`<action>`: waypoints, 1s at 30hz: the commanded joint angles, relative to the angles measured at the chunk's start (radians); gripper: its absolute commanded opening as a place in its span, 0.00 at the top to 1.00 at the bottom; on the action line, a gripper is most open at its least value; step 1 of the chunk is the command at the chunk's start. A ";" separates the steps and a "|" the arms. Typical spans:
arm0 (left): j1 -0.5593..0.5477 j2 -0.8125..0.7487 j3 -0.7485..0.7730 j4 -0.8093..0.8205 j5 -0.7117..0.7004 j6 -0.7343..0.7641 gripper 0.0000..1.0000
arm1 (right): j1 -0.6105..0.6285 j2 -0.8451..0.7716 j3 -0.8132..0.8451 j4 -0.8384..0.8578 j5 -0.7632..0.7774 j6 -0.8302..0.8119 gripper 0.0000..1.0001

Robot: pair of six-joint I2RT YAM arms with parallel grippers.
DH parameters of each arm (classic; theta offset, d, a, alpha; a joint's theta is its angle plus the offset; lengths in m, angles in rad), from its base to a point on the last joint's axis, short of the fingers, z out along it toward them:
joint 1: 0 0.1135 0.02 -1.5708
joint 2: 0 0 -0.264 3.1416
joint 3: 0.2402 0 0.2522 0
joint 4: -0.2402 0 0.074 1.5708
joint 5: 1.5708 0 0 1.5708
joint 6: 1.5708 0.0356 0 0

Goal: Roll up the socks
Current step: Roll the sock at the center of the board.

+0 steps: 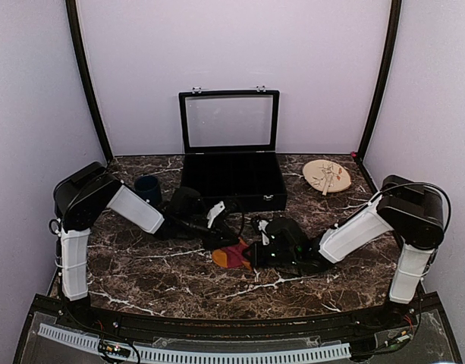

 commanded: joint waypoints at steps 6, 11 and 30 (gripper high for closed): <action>0.029 -0.130 -0.015 -0.046 -0.095 -0.153 0.59 | 0.021 -0.057 0.060 -0.237 0.201 -0.148 1.00; 0.028 -0.162 -0.067 -0.021 -0.115 -0.209 0.58 | 0.032 -0.058 0.094 -0.281 0.258 -0.198 1.00; -0.050 -0.158 -0.200 0.027 -0.156 -0.298 0.70 | 0.114 -0.025 0.177 -0.338 0.473 -0.306 1.00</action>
